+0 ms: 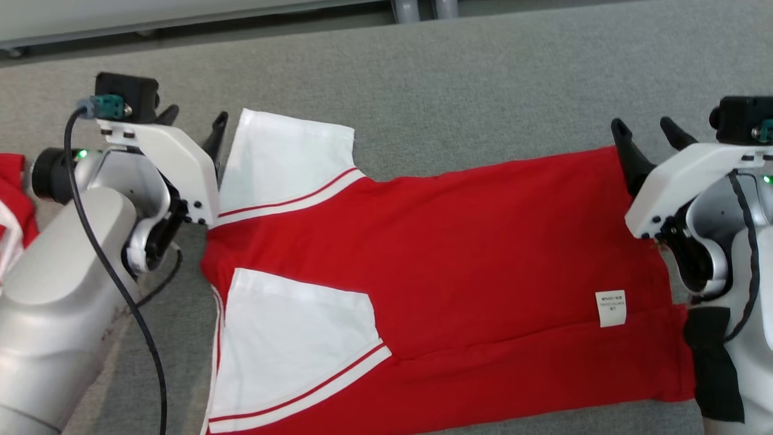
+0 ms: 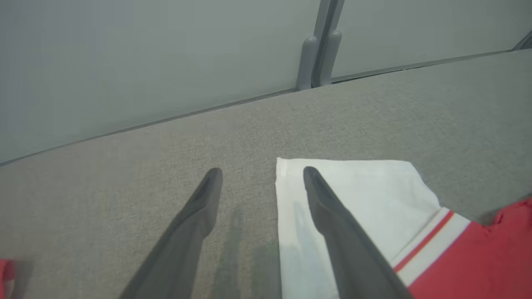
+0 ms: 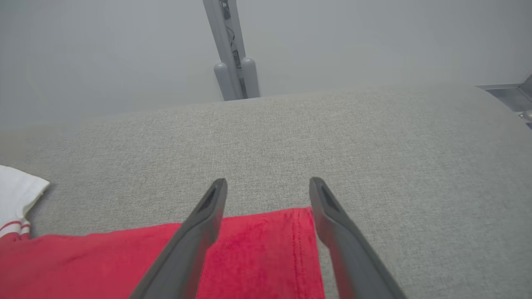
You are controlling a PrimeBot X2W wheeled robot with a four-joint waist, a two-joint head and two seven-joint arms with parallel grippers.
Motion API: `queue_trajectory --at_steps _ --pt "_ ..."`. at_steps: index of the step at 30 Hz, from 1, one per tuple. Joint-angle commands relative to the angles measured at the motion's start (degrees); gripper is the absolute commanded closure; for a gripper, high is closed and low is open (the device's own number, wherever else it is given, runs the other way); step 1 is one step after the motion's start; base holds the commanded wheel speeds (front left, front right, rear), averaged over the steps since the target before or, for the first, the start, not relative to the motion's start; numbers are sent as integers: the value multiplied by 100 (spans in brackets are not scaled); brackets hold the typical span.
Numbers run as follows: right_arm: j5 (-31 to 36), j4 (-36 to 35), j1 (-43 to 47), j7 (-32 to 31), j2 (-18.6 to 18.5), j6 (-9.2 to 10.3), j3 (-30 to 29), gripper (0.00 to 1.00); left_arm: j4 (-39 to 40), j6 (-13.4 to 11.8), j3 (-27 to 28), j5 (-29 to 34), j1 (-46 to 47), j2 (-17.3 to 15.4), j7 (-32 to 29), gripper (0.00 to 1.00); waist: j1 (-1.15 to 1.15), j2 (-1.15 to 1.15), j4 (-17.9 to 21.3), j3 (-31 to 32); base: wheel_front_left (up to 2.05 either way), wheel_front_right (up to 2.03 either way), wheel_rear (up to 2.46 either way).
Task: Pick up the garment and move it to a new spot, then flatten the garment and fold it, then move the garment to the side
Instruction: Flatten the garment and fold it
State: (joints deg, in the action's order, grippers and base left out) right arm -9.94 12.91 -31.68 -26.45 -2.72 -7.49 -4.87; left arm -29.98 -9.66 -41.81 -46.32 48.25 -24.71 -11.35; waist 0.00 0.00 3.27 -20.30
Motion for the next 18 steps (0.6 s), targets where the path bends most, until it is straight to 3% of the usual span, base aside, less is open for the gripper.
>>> queue_trajectory --at_steps 1,8,18 --pt "-38 131 -193 142 -36 -1 55 0 -187 125 -18 37 235 -17 -32 0 0 0 358 -414 0 0 0" --pt "-225 620 -641 561 -34 -1 396 0 -1037 518 -117 -28 803 -1 -480 0 0 0 557 -736 0 0 0" --pt "-272 789 -628 747 -36 -1 481 0 -1596 492 -162 -9 976 94 -534 0 0 0 589 -696 0 0 0"
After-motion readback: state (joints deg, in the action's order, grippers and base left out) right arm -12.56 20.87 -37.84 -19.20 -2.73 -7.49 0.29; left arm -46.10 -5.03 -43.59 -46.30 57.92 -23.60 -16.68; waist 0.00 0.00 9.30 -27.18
